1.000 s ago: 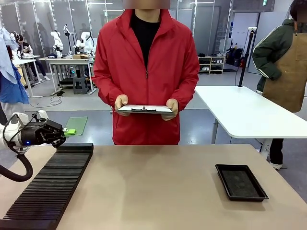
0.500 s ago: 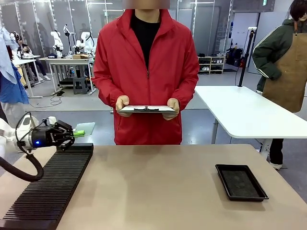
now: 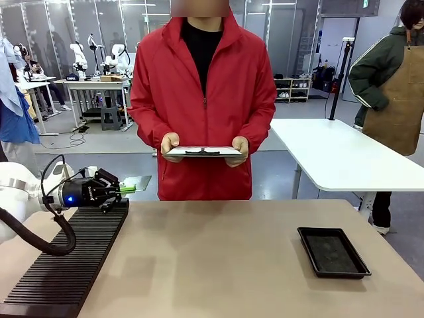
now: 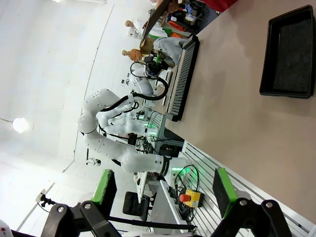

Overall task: Inspect the PCB.
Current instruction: Pick up the Blank PCB and present it to the human.

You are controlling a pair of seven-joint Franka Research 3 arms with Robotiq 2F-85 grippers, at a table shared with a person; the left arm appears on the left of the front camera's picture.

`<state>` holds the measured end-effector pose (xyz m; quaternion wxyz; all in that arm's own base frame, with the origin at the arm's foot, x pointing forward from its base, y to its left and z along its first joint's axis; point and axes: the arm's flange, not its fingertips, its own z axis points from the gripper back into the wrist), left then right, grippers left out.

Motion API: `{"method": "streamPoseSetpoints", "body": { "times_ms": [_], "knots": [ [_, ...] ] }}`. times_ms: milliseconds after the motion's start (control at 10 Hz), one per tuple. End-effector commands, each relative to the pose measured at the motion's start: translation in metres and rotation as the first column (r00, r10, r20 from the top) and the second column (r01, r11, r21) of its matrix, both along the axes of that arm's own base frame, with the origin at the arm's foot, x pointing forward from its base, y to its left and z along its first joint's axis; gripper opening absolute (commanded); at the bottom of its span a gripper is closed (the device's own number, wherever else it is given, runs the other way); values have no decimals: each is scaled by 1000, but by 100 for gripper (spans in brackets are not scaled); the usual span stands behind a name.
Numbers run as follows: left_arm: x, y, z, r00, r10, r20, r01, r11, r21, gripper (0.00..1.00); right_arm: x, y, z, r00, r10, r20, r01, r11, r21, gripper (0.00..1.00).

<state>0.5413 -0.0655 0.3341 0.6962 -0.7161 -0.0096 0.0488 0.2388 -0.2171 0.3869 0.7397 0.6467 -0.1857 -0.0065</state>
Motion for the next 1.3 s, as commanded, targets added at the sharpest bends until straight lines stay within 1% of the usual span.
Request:
{"method": "streamPoseSetpoints", "body": {
  "times_ms": [0,100,300,500,600,700,1200],
  "knots": [
    [-15,1,9,997,-39,73,37,999,30,3,-1,-1,1,1000,0,9,0,1000,9,100],
    [-17,5,14,992,-26,127,22,999,38,3,-1,-1,1,1000,0,9,0,1000,9,100],
    [-20,7,12,995,-27,99,24,999,33,3,-1,-1,1,1000,0,9,0,1000,9,100],
    [-17,6,14,995,-23,98,20,999,27,3,-1,-1,1,1000,0,9,0,1000,9,100],
    [-17,5,13,997,-35,67,34,999,11,3,-1,-1,1,1000,0,9,0,1000,9,100],
    [-12,7,12,996,-21,92,18,999,37,3,-1,-1,1,1000,0,9,0,1000,9,100],
    [-12,7,12,996,-21,92,18,999,37,3,-1,-1,1,1000,0,9,0,1000,9,100]
  ]
}}
